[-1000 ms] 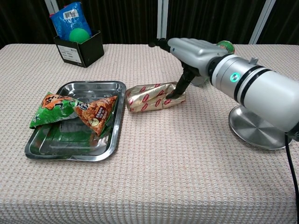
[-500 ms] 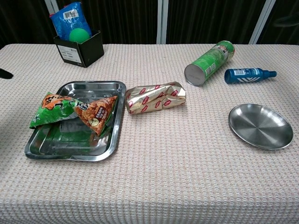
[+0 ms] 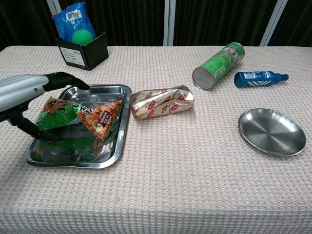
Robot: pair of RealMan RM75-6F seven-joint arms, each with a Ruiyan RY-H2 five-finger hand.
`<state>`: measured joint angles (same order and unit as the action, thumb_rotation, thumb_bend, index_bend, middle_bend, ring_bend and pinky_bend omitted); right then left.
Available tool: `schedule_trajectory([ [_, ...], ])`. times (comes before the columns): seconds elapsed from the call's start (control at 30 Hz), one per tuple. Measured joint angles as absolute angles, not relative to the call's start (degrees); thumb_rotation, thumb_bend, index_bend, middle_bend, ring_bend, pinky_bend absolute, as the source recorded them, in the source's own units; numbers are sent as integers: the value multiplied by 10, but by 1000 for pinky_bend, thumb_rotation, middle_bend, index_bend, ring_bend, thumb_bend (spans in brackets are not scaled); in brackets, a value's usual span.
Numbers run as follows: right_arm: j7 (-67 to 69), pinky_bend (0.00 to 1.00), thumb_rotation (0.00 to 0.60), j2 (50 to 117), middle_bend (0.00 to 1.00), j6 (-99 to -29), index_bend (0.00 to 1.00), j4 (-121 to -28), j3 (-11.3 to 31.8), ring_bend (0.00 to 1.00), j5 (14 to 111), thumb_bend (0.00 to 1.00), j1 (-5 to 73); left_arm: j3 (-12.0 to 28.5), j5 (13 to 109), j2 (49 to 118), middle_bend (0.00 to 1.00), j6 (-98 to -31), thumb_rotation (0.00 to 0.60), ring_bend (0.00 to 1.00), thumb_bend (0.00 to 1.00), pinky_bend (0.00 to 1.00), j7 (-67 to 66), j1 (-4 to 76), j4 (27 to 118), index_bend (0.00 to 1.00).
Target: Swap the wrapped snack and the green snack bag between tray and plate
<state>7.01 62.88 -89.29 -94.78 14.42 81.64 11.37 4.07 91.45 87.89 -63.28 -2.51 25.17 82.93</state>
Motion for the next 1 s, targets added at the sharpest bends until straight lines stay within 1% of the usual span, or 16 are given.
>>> schedule_trajectory([
  [0.1,89,0,600,631,0,-900,0,-940,139,0,822,0,106,50,898,895,127,-619,600,7,136,89,-33,265,810,164],
  [0.17,98,0,600,631,0,-906,0,-936,135,0,829,0,101,54,888,903,152,-615,600,67,148,145,-43,271,794,191],
  [0.23,105,0,600,631,0,-912,0,-931,132,0,837,0,97,57,876,912,199,-612,600,138,155,207,-53,275,781,237],
  [0.3,109,0,600,631,0,-915,0,-929,128,0,842,0,94,58,867,917,247,-610,600,182,172,245,-60,277,772,278],
  [0.5,114,0,600,637,0,-929,0,-931,120,0,856,0,85,54,856,936,425,-611,600,340,310,394,-73,281,742,469],
  [0.67,123,0,600,640,0,-930,0,-924,120,0,853,0,82,54,863,950,532,-638,600,437,367,487,-76,283,728,593],
  [0.8,127,0,600,641,0,-924,0,-918,121,0,850,0,84,59,873,951,559,-663,600,462,378,511,-77,286,735,632],
  [1.0,137,0,600,642,0,-916,0,-909,124,0,843,0,86,59,884,929,564,-685,600,467,379,514,-87,285,794,638],
])
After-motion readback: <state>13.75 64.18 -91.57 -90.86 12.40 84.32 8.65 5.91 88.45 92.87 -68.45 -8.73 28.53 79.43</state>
